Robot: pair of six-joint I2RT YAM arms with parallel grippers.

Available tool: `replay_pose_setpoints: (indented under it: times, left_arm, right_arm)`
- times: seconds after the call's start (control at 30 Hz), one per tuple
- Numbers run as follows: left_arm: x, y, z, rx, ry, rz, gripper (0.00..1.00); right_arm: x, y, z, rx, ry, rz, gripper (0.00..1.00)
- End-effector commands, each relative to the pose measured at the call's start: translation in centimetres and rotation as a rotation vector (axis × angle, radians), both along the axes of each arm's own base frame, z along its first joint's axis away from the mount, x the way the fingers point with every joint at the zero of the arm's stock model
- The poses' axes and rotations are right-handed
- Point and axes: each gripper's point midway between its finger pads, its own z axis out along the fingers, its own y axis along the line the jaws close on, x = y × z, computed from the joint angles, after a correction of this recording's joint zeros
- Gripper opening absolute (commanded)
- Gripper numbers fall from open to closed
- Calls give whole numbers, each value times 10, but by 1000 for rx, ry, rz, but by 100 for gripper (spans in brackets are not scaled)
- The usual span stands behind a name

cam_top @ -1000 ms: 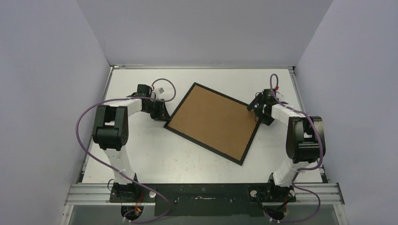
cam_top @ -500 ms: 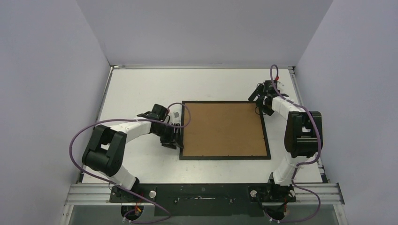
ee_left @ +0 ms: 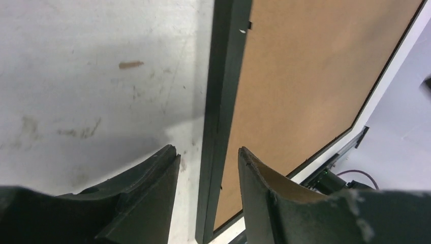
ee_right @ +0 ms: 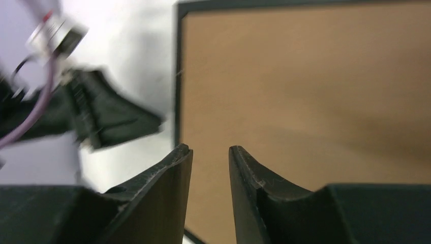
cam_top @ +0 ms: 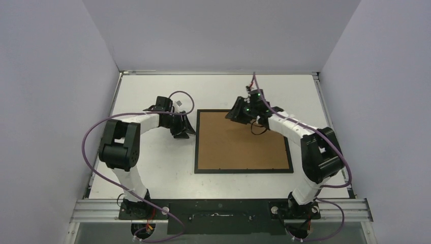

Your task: Put the photo into the frame

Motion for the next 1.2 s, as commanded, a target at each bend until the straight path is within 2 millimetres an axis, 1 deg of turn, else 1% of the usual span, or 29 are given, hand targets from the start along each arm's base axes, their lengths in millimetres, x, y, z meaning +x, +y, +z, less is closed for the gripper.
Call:
replay_pose_setpoints:
  times: [0.0,0.07,0.1,0.13,0.2,0.3,0.4,0.47,0.5,0.67,0.8,0.97,1.03,1.17]
  left_arm:
    - [18,-23,7,-126,-16,-44,44]
    - [19,-27,7,-152,-36,-81,46]
    - [17,-29,6,-161,-34,-93,46]
    - [17,-29,3,-162,-31,-97,46]
    - [15,-28,-8,-154,0,-102,44]
    - [9,-20,-27,-91,59,-88,33]
    - [-1,-8,-47,-7,143,-76,21]
    - [-4,-3,-54,20,167,-71,16]
    - [-4,0,-57,36,177,-65,15]
    - [-5,5,-66,67,198,-56,11]
    - [-5,7,-69,75,209,-53,10]
    - [-7,9,-73,80,222,-53,10]
    - [-8,10,-74,83,224,-52,10]
    - [-7,10,-73,85,223,-49,9]
  right_arm:
    - [-33,92,16,270,-28,214,32]
    - [-46,121,17,352,-24,259,31]
    - [-52,134,16,386,-16,283,29]
    - [-58,144,13,411,-3,303,26]
    - [-68,159,3,438,30,317,20]
    - [-76,171,-8,459,56,327,11]
    - [-87,182,-22,439,98,366,3]
    - [-94,188,-29,437,124,393,0]
    - [-97,191,-32,439,133,403,0]
    - [-108,190,-50,414,197,439,0]
    - [-117,184,-65,360,239,459,0]
    - [-119,176,-84,294,266,457,0]
    - [-121,170,-96,246,288,454,0]
    - [-124,164,-107,219,308,455,0]
